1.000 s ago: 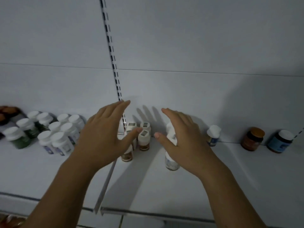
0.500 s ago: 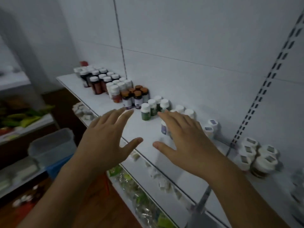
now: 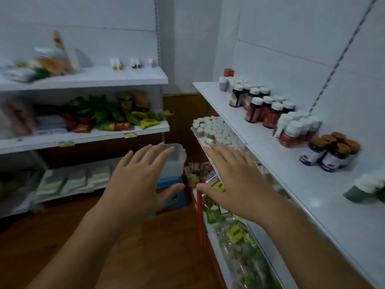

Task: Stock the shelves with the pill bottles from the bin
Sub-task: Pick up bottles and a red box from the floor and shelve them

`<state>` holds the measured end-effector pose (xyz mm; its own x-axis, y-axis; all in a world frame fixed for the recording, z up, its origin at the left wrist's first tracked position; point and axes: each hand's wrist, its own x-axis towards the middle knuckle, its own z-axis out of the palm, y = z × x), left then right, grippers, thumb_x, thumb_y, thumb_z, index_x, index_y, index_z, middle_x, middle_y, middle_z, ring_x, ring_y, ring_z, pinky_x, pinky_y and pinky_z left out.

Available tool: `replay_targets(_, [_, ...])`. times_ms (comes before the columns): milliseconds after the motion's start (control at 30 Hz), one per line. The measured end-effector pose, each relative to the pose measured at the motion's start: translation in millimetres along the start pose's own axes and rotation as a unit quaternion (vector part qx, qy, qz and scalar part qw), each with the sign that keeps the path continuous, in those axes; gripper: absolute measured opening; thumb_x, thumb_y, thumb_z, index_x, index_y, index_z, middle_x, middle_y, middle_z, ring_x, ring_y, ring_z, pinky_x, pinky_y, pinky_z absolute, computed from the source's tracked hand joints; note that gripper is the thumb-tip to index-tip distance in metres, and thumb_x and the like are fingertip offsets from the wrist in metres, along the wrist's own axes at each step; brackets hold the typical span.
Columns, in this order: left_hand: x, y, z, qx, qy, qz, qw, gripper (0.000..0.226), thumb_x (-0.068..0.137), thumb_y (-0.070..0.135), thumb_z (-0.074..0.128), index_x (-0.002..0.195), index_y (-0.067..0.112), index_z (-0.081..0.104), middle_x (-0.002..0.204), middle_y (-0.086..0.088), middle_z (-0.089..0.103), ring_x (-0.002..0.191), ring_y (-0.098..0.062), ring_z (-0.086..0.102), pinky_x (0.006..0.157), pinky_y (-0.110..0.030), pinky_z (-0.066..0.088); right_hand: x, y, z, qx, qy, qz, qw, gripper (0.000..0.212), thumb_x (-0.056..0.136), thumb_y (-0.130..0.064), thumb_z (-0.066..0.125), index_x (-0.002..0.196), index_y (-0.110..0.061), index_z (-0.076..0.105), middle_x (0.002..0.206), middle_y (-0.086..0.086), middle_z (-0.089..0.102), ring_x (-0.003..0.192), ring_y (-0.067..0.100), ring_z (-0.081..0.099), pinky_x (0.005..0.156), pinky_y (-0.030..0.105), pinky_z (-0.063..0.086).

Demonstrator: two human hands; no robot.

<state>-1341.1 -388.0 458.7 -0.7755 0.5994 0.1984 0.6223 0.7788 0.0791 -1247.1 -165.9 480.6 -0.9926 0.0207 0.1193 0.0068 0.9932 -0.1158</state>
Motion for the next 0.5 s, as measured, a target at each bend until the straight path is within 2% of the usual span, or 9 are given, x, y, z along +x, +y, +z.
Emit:
replay_targets(100, [0,-61,1,0.000,-0.006,-0.055,0.998,0.096,0.086,0.091,0.024,0.165,0.042,0.002,0.174,0.014,0.008,0.161,-0.015,0.011,0.131,-0.046,0.012,58,-35,25,0.021,-0.015,-0.040,0.999,0.089,0.095,-0.078,0.037,0.165,-0.034,0.004,0.174,-0.012,0.004,0.160,0.014,0.002,0.129,0.043,0.004])
replay_targets(233, [-1,-131,8,-0.009,0.000,-0.118,0.993,0.095,0.086,0.090,0.030,0.165,0.042,0.008,0.173,0.013,0.015,0.159,-0.015,0.018,0.129,-0.043,0.018,129,-77,53,0.036,-0.045,-0.099,0.993,0.090,0.095,-0.079,0.039,0.165,-0.035,0.004,0.173,-0.013,0.005,0.160,0.013,0.003,0.130,0.043,0.008])
replay_targets(367, [4,-193,21,-0.019,-0.006,-0.170,0.985,0.094,0.086,0.090,0.029,0.165,0.040,0.013,0.172,0.012,0.020,0.158,-0.016,0.022,0.128,-0.047,0.025,197,-111,80,0.051,-0.073,-0.159,0.983,0.090,0.095,-0.077,0.042,0.165,-0.035,0.004,0.173,-0.013,0.006,0.160,0.013,0.003,0.130,0.045,0.009])
replay_targets(500, [23,-244,36,-0.016,0.001,-0.215,0.976,0.092,0.088,0.087,0.032,0.165,0.038,0.018,0.170,0.012,0.026,0.156,-0.015,0.026,0.128,-0.045,0.025,270,-135,113,0.066,-0.106,-0.200,0.972,0.090,0.096,-0.076,0.043,0.166,-0.034,0.005,0.174,-0.012,0.006,0.160,0.014,0.003,0.130,0.045,0.011])
